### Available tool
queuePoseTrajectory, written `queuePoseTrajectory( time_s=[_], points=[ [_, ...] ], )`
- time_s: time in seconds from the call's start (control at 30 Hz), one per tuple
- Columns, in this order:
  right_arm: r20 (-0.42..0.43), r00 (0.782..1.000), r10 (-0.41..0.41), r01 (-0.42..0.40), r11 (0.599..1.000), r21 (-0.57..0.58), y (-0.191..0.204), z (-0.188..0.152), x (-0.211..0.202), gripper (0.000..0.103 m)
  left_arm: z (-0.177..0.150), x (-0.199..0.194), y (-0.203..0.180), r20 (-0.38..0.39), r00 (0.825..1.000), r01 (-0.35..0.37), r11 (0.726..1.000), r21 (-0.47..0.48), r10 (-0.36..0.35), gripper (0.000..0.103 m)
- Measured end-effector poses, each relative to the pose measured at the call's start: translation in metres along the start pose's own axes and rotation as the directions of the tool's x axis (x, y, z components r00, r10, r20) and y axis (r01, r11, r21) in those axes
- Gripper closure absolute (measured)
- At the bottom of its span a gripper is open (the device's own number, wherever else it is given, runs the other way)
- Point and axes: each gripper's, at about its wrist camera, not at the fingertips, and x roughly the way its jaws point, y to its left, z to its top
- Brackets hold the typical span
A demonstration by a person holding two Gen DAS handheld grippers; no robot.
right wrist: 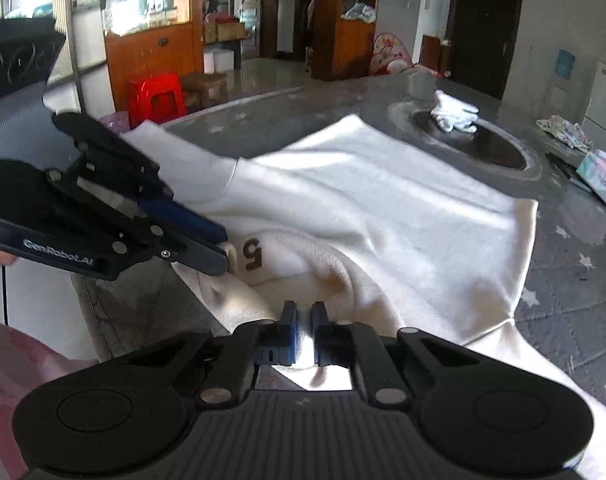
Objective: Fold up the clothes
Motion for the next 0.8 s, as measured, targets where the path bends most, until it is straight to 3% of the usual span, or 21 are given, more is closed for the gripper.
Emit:
queuePoseTrajectory(
  time_s=[0.17, 0.33, 0.47, 0.57, 0.67, 0.73, 0.8],
  points=[
    [0.071, 0.997, -0.006, 0.006, 1.000, 0.001, 0.003, 0.001, -0.030, 0.098, -0.007, -0.019, -0.001, 0.060, 0.997, 0.045, 0.999, 0.016, -0.046, 0.095],
    [0.062, 0.998, 0.008, -0.008, 1.000, 0.003, 0.003, 0.001, -0.035, 0.097, -0.014, -0.038, -0.001, 0.119, 0.989, 0.089, 0.995, 0.036, -0.093, 0.094],
    [0.055, 0.998, 0.020, -0.020, 1.000, 0.005, 0.002, 0.000, -0.039, 0.095, -0.021, -0.042, 0.000, 0.072, 0.990, 0.120, 0.990, 0.071, -0.125, 0.093],
    [0.049, 0.998, 0.029, -0.029, 1.000, 0.006, 0.002, 0.000, -0.042, 0.095, -0.017, -0.045, 0.003, 0.081, 0.991, 0.106, 0.992, 0.067, -0.111, 0.091],
    [0.044, 0.998, 0.038, -0.038, 0.999, 0.007, 0.002, 0.000, -0.045, 0.091, -0.007, -0.038, 0.002, 0.089, 0.992, 0.085, 0.995, 0.058, -0.090, 0.081],
    [0.040, 0.998, 0.042, -0.042, 0.999, 0.007, 0.003, 0.000, -0.046, 0.089, -0.002, -0.028, -0.003, 0.081, 0.993, 0.084, 0.994, 0.075, -0.090, 0.069],
    [0.037, 0.999, 0.039, -0.039, 0.999, 0.003, 0.004, -0.001, -0.043, 0.082, 0.000, -0.017, -0.010, 0.064, 0.994, 0.076, 0.992, 0.104, -0.083, 0.061]
  ],
)
